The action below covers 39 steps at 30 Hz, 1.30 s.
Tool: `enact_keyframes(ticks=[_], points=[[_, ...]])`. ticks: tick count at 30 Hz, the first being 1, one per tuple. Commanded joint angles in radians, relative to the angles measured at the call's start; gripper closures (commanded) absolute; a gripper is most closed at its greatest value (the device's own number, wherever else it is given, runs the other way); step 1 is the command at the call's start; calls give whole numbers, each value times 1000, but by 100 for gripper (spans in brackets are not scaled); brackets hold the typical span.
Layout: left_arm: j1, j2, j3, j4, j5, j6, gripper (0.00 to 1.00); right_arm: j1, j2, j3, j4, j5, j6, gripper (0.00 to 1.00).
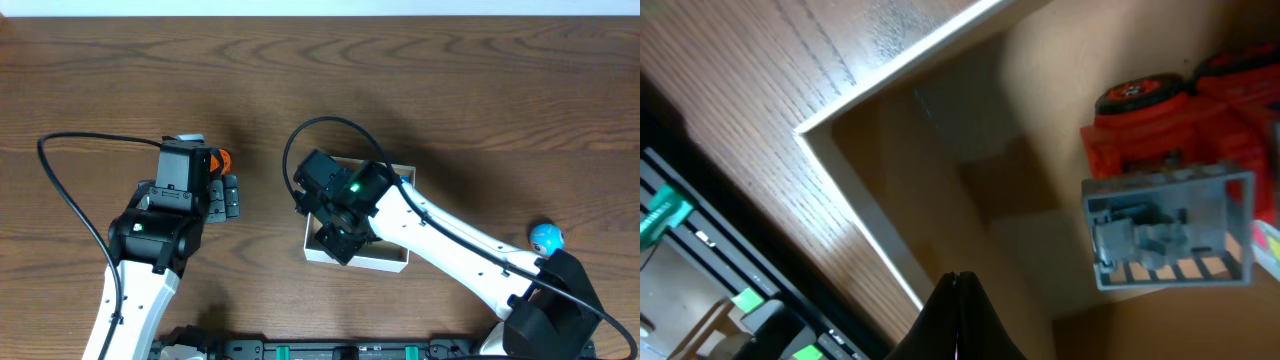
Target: Pack container
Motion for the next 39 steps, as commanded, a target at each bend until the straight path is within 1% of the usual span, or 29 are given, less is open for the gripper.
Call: enact_keyframes(ticks=[1,10,14,28,39], points=[[5,-6,0,-4,-1,-13,2,6,13,-25,27,-4,4,98],[5,-6,0,-18,-1,-13,2,6,13,-73,110,-4,8,98],[5,-6,0,-18,-1,-13,2,0,15,-98,124,16,33,98],[5,-6,0,-18,-1,-13,2,-11,25,-112,165,235,198,98],[5,-6,0,-18,-1,-13,2,-12,25,-112,148,311,293,98]])
